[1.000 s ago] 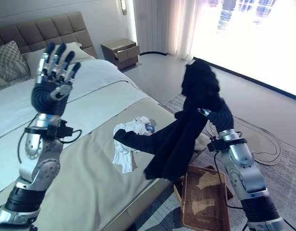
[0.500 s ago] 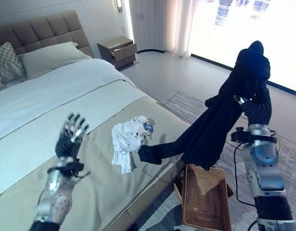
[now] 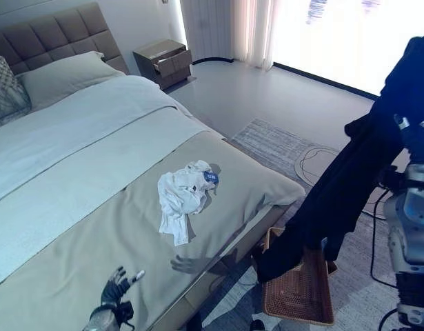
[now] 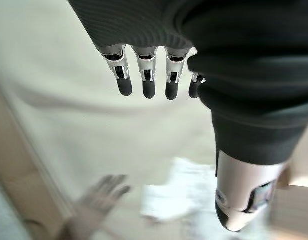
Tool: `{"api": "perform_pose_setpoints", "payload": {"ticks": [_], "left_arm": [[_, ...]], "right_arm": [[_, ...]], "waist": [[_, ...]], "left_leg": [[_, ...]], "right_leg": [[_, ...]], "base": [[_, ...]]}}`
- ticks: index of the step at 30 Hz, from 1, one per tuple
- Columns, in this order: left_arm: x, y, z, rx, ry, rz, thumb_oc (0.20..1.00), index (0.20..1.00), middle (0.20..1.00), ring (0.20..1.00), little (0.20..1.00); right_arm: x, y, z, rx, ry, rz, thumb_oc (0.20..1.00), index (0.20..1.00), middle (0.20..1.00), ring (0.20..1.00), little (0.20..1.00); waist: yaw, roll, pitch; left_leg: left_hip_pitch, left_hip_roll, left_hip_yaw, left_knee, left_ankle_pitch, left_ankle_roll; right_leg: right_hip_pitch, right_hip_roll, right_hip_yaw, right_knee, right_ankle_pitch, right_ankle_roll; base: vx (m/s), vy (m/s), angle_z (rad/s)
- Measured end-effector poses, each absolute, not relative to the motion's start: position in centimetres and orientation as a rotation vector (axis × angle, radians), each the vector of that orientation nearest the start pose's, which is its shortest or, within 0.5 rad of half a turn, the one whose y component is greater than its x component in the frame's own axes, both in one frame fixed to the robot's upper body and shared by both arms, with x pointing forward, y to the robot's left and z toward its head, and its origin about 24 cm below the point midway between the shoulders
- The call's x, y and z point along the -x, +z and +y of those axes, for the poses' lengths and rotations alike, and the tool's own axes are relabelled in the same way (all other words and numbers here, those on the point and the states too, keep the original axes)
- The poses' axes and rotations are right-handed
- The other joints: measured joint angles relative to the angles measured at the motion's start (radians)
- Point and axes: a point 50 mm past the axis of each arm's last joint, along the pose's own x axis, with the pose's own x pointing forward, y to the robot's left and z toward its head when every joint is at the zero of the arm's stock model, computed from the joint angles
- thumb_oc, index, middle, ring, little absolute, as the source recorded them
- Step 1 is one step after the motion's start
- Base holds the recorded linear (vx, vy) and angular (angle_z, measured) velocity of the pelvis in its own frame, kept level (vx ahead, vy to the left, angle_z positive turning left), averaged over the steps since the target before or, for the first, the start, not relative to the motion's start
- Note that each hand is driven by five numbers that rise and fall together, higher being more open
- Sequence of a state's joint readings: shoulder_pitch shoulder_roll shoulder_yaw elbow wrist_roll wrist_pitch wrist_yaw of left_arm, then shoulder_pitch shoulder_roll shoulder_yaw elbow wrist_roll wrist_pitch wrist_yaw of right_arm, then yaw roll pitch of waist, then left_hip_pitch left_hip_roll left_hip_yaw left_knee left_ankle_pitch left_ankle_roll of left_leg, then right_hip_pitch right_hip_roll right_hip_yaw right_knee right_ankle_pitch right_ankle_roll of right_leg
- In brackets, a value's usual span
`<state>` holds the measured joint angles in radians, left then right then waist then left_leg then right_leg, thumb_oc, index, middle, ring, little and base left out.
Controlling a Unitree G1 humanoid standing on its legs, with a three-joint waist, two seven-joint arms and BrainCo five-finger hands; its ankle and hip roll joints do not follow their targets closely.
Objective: Pick up clothes into the bucket
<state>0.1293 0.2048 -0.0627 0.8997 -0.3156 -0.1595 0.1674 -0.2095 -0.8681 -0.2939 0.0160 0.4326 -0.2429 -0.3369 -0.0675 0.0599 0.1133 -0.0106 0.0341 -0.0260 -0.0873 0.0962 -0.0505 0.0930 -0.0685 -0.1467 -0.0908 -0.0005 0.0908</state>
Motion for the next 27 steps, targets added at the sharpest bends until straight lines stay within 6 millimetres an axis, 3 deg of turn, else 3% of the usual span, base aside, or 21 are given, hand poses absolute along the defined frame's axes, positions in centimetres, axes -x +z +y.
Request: {"api": "perform_pose_setpoints", "payload": {"ticks": [2,7,20,27], "left_arm": [[-9.6,-14.9,22.8,-0.057,0.358,0.967,1.0,1.0,1.0,1.0,1.0],[-7.4,-15.7,22.9,-0.117,0.336,1.077,1.0,1.0,1.0,1.0,1.0],[-9.8,-15.4,20.4,-0.239,0.094,1.007,1.0,1.0,1.0,1.0,1.0],[-10.8,-15.1,19.6,-0.228,0.043,0.965,1.0,1.0,1.0,1.0,1.0]], "right_arm": [[-24.6,25.6,-34.2,0.365,-0.549,-0.721,0.2,0.2,0.2,0.2,0.2],[-24.0,28.2,-35.0,0.413,-0.605,-0.8,0.2,0.2,0.2,0.2,0.2],[-23.7,28.5,-35.5,0.425,-0.658,-0.812,0.2,0.2,0.2,0.2,0.2],[-23.9,27.4,-36.5,0.418,-0.697,-0.758,0.2,0.2,0.2,0.2,0.2]], "waist": [[-0.002,0.0,0.001],[-0.001,0.0,0.001],[-0.005,0.002,0.002],[-0.016,0.003,0.004]], "left_leg": [[0.0,0.002,0.002,0.0,-0.002,-0.003],[0.0,0.004,0.017,0.0,-0.004,-0.006],[-0.001,0.001,0.02,0.0,-0.004,-0.006],[-0.001,-0.002,0.021,0.0,-0.005,-0.006]], "right_leg": [[-0.001,0.001,0.0,-0.002,-0.002,0.003],[-0.008,0.004,0.006,-0.001,-0.005,0.002],[-0.008,0.003,0.009,0.0,-0.004,0.001],[-0.009,0.0,0.009,0.0,-0.004,0.001]], "base": [[0.0,-0.015,-0.01],[0.01,-0.016,-0.04],[0.0,-0.001,0.0],[0.0,0.0,0.0]]}}
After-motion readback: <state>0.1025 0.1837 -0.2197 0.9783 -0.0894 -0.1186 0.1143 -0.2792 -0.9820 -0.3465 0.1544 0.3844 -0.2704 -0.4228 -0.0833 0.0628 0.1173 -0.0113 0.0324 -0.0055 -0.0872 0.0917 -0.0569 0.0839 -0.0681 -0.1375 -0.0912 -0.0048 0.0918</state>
